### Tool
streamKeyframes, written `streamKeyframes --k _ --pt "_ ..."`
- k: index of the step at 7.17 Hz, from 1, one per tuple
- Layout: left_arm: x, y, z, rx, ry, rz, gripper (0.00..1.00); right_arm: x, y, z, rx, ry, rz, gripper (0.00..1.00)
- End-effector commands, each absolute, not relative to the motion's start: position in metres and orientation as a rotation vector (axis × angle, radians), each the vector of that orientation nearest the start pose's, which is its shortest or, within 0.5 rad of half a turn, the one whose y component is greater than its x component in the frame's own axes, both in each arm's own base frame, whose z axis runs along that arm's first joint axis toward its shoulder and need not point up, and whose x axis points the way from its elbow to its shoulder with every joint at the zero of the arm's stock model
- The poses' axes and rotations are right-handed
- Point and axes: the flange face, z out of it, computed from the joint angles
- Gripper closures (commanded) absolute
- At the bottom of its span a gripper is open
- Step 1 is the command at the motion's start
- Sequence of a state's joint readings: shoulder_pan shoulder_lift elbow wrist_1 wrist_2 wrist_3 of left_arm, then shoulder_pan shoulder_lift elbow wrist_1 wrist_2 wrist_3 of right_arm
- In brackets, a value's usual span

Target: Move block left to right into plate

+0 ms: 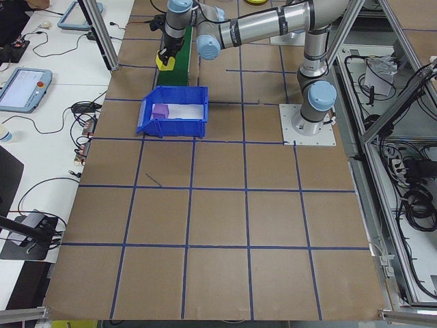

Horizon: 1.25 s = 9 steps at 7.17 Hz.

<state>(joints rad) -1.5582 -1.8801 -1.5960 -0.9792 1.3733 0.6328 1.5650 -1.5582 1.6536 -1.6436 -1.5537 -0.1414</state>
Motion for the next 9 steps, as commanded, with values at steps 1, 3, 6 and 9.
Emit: streamKeyframes --k 1,3,6,9 --pt "-0.158 -0.631 0.338 1.009 3.076 -0.433 0.39 0.132 -0.494 0.448 -0.208 3.120 0.037 0.23" --pt "-0.158 -0.633 0.332 0.956 3.103 -0.416 0.01 0.131 -0.494 0.447 -0.208 3.120 0.039 0.20" --pt "-0.155 -0.634 0.353 0.948 3.070 -0.462 0.00 0.130 -0.496 0.446 -0.205 3.110 0.035 0.04" --pt "-0.100 -0.646 0.385 0.811 2.980 -0.477 0.00 0.122 -0.500 0.442 -0.198 3.107 0.049 0.00"
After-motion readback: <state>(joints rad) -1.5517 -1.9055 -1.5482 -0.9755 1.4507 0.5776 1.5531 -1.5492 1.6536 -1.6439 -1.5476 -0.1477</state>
